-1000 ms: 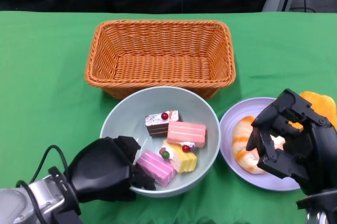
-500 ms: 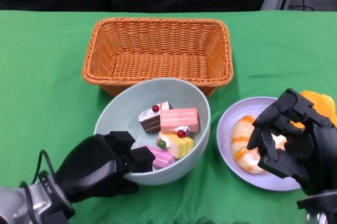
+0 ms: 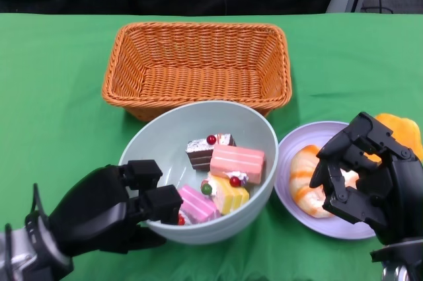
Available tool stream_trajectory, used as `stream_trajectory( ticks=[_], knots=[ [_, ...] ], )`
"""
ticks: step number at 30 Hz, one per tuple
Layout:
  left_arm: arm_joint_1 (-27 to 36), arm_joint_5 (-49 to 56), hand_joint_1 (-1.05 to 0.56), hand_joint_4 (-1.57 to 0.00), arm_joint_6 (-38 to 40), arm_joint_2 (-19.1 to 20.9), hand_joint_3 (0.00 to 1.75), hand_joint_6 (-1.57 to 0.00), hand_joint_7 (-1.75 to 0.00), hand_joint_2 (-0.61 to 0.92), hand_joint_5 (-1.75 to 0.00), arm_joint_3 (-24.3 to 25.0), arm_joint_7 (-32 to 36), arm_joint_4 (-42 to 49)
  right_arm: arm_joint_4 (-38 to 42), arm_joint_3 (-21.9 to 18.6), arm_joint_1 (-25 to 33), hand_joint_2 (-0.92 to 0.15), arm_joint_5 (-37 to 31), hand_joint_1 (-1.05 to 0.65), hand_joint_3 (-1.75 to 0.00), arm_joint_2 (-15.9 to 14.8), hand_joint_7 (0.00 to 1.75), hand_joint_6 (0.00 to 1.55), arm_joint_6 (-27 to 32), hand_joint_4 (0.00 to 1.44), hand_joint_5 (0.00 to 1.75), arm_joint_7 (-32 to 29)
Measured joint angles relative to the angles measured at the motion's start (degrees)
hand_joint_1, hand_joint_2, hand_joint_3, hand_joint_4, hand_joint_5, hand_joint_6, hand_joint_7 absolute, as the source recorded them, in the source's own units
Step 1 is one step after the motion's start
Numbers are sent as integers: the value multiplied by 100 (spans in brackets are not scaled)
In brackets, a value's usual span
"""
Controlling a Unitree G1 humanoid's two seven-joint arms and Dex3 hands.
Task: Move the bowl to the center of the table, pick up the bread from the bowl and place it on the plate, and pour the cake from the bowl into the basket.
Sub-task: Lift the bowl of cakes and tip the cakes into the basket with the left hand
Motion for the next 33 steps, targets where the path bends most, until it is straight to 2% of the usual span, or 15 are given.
stream_trajectory(
  ticks=[1, 8, 12, 14, 17, 19, 21, 26, 33],
  knots=[
    [68, -46, -8, -70, -38, 53, 63, -59, -166, 62, -175, 42, -13, -114, 15, -2, -3, -60, 14, 1, -112, -1, 149, 67, -2, 81, 168, 7],
    [216, -95, 0, -73, -90, 96, 109, -61, -163, 43, -174, 501, 6, -618, 88, 2, -20, -59, 32, 2, -112, 8, 148, 68, -54, 82, 168, 47],
    [211, -97, 2, -72, -65, -3, 121, -63, -160, 37, -173, 699, 107, -686, 104, 8, -20, -59, 16, 2, -113, 31, 149, 67, -66, 82, 169, 37],
    [181, -97, 3, -72, -21, -52, 120, -63, -158, 37, -171, 770, 118, -686, 146, 14, -19, -59, -2, 3, -114, 38, 149, 67, -94, 82, 169, 38],
    [61, -125, 1, -71, 34, -170, 107, -62, -160, 46, -174, 884, 111, -633, 187, 34, -19, -58, -29, 1, -117, 36, 150, 66, -111, 80, 170, 45],
    [-67, -251, 3, -71, 63, -246, 103, -61, -161, 45, -174, 924, 68, -572, 200, 69, -13, -57, -80, 2, -118, 37, 150, 66, -111, 79, 170, 52],
    [-239, -325, 3, -70, 127, -303, 98, -65, -154, 47, -175, 971, -60, -513, 201, 129, 5, -56, -128, 2, -117, 40, 150, 65, -112, 79, 170, 56],
    [-618, -647, 1, -71, 193, -520, 97, -66, -152, 51, -175, 1082, -432, -172, 229, 215, 61, -59, -84, 2, -112, 36, 150, 64, -125, 76, 172, 212],
    [-1201, -759, -2, -71, 244, -852, 94, -60, -158, 53, -175, 1133, -460, 505, 264, 293, 129, -64, 34, 4, -104, 37, 145, 65, -150, 79, 167, 425]
  ],
)
